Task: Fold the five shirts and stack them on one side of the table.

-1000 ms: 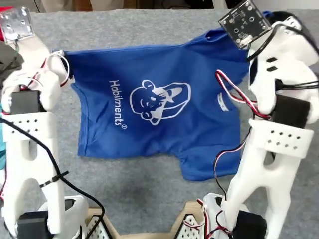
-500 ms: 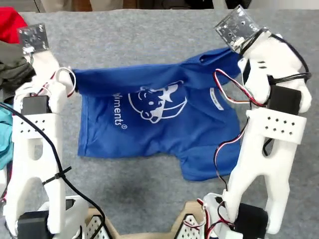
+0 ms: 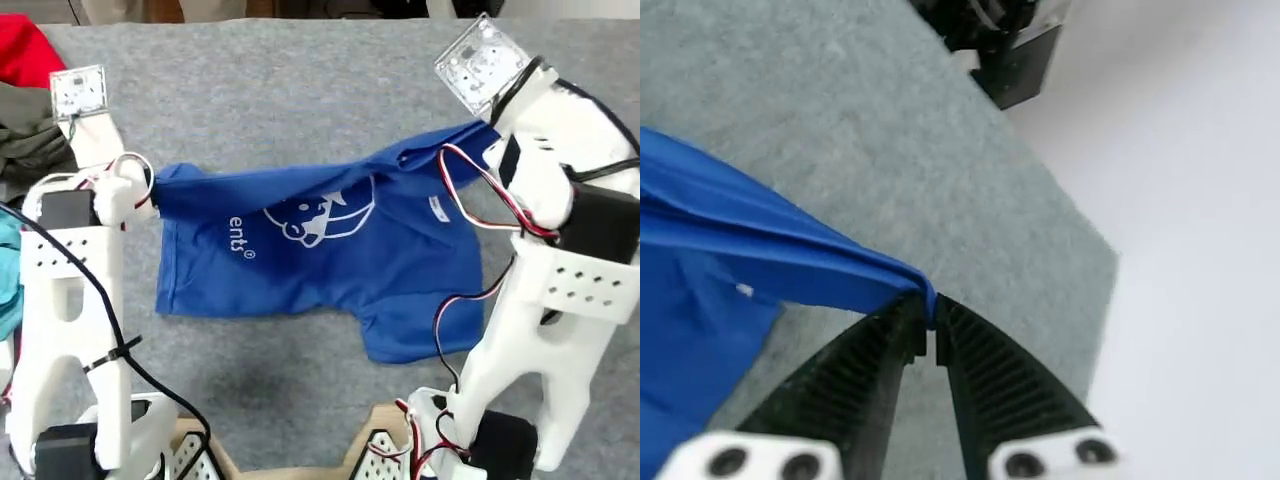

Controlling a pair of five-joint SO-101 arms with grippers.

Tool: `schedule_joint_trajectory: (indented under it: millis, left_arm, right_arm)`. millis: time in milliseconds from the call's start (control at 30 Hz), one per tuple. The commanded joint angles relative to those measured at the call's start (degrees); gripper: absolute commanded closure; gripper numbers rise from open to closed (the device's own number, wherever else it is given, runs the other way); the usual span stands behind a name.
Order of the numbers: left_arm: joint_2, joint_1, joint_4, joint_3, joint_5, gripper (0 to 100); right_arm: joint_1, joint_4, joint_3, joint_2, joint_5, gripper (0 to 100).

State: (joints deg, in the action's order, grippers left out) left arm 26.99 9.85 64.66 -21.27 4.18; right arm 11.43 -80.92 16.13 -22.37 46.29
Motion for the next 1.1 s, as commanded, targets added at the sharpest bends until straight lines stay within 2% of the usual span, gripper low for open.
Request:
schedule_joint_trajectory:
  millis: [0, 267, 533, 800, 1067]
  left_arm:
    - [1.1, 0.5, 2.5, 8.1, -0.1, 98]
    - [1.1, 0.5, 10.1, 24.4, -0.2, 98]
    - [0.4, 0.4, 9.1, 26.7, -0.2, 98]
    - [0.4, 0.4, -7.2, 13.4, -0.2, 98]
    - [0.2, 0.4, -31.3, -2.1, 0.3, 98]
  right_arm:
    - [2.4, 6.8, 4.3, -0.4, -3.3, 99.3]
    - [2.8, 10.1, 16.1, 0.0, -7.5, 99.3]
    - [-0.6, 19.0, 14.9, 2.9, -6.9, 99.3]
    - [-0.6, 26.0, 14.6, 15.2, -7.0, 99.3]
    - [-0.7, 35.4, 14.9, 29.2, -7.4, 99.3]
